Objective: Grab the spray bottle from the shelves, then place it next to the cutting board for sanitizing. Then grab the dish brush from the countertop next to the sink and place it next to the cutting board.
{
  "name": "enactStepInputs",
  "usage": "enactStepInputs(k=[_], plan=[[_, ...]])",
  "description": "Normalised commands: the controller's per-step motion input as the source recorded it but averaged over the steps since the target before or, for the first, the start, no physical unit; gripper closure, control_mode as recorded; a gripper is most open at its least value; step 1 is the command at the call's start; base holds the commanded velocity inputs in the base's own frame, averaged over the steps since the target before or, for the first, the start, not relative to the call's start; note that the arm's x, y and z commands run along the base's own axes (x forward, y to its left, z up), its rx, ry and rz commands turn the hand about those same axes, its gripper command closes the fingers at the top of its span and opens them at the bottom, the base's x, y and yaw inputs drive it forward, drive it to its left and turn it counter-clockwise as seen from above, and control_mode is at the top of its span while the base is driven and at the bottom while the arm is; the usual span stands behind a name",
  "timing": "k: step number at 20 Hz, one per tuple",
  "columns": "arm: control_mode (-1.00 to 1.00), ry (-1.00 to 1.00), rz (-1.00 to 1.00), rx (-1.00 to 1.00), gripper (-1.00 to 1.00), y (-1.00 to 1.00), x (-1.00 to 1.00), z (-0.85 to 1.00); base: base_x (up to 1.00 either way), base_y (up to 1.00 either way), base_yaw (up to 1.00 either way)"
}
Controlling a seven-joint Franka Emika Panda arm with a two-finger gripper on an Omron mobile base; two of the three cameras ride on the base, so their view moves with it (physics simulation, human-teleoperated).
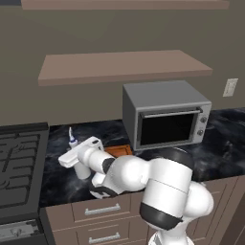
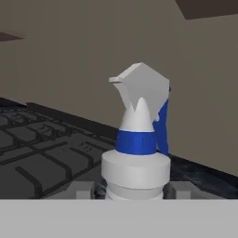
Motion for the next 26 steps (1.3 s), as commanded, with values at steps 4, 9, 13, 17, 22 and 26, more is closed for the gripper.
enactStepInputs(k=[4,9,13,17,22,26], plan=[[-1.00,-0.01,0.05,0.06,1.00,0.00,0.00,-0.35,0.00,0.00,0.00],[-1.00,0.00,0.05,0.06,1.00,0.00,0.00,-0.41,0.00,0.00,0.00],[-1.00,0.00,0.07,0.07,-1.00,-0.04,0.00,-0.36,0.00,0.00,0.00],[-1.00,0.00,0.04,0.12,-1.00,-0.41,-0.03,-0.23,0.00,0.00,0.00],[-1.00,0.00,0.00,0.15,-1.00,-0.73,-0.26,-0.21,0.00,0.00,0.00],[-1.00,0.00,0.00,0.18,-1.00,-0.67,-0.26,-0.16,0.00,0.00,0.00]])
